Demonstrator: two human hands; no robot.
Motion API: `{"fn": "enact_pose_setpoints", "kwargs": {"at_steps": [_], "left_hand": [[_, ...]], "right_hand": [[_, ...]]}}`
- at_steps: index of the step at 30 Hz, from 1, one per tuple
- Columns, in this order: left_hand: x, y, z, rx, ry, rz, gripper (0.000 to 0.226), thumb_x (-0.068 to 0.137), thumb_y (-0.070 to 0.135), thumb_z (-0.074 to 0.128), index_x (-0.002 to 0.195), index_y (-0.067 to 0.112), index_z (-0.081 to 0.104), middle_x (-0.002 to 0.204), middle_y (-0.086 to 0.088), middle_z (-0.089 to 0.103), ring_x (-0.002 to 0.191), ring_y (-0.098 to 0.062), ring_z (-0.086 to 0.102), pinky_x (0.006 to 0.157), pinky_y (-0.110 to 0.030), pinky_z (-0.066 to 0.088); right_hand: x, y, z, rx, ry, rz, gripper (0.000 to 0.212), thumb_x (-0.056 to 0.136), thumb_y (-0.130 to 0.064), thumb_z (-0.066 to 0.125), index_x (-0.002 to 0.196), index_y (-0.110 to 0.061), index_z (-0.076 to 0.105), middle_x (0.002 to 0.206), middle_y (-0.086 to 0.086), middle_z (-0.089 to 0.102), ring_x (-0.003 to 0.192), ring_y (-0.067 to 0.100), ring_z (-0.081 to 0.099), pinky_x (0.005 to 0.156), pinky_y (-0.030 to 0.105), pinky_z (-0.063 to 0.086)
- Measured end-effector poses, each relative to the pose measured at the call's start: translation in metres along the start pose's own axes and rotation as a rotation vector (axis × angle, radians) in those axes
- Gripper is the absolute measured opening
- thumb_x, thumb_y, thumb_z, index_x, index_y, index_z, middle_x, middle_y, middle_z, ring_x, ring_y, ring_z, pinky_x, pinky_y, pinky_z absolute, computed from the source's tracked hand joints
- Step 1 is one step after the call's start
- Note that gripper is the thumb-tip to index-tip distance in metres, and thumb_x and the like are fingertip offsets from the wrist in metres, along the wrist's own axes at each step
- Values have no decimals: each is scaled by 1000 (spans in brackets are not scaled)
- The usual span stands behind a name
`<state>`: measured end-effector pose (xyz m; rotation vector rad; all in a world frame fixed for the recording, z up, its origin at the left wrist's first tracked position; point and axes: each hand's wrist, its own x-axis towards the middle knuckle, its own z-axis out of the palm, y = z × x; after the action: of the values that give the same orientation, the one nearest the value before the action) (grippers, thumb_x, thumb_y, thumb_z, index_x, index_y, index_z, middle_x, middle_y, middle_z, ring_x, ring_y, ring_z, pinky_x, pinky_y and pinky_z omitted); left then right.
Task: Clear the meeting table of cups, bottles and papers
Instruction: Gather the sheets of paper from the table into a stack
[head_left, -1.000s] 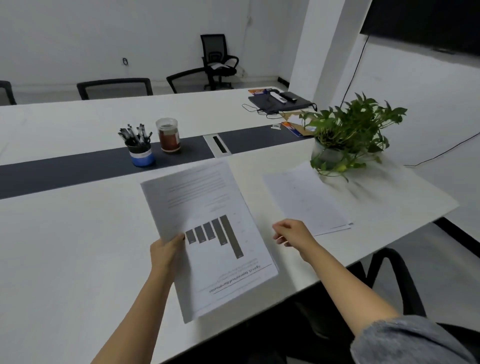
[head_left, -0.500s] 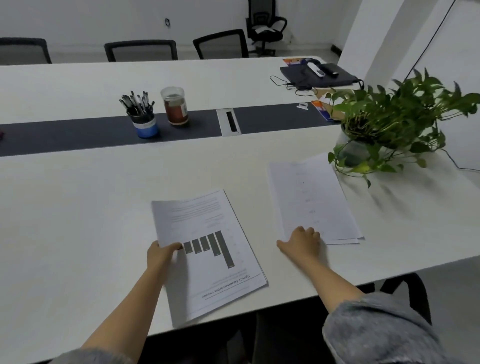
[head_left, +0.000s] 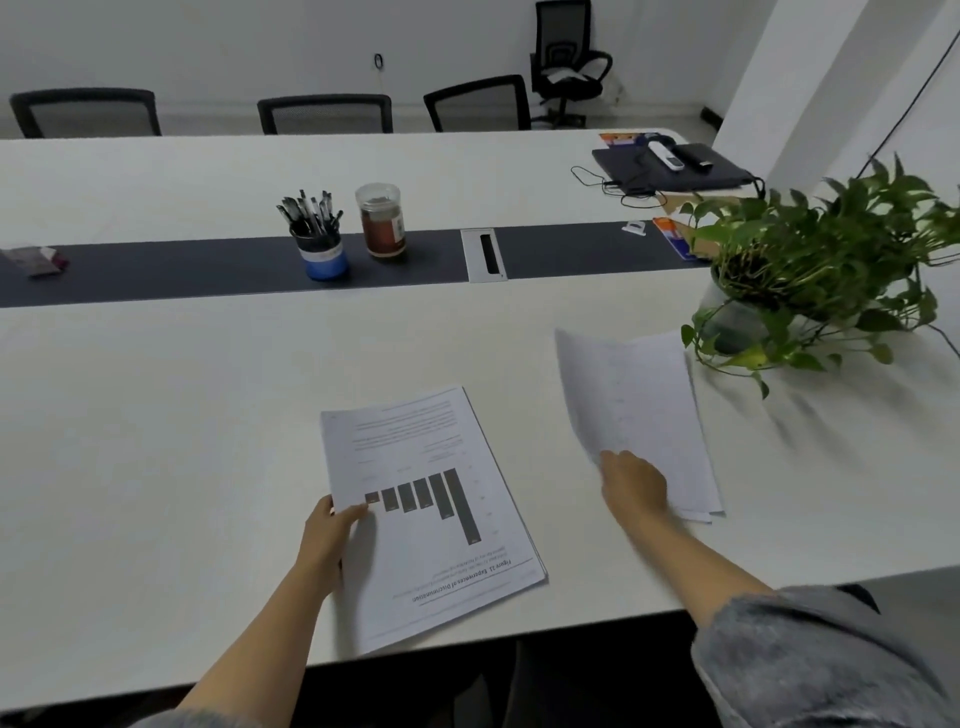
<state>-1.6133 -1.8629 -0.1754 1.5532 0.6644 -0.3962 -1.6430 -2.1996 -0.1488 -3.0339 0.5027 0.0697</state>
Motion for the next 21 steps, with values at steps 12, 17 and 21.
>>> {"fn": "enact_pose_setpoints", "kwargs": {"at_steps": [12, 17, 21], "left_hand": [[2, 5, -5, -221, -168, -98, 61, 92, 63, 17, 122, 20, 49, 114, -11, 58, 109, -30, 55, 92, -41, 42], [5, 10, -7, -20, -101, -93, 50, 87, 28, 62, 130, 9, 45, 127, -10, 54, 115, -35, 51, 93, -41, 42], [3, 15, 2, 104, -50, -13, 51, 74, -3, 64, 121, 1, 46, 114, -17, 55, 99, -36, 53, 88, -44, 47]], "right_hand": [[-78, -153, 18, -262, -162, -967, 21, 40, 2, 70, 54, -10, 59, 52, 4, 53, 39, 18, 50, 44, 20, -7], [-89, -146, 16, -84, -394, -1020, 42, 94, -32, 48, 115, 4, 47, 116, 25, 47, 103, 37, 46, 67, 40, 37], [-83, -131, 2, 70, -576, -836, 55, 94, -48, 41, 137, -13, 41, 135, 14, 47, 122, 31, 40, 98, 42, 36]]}}
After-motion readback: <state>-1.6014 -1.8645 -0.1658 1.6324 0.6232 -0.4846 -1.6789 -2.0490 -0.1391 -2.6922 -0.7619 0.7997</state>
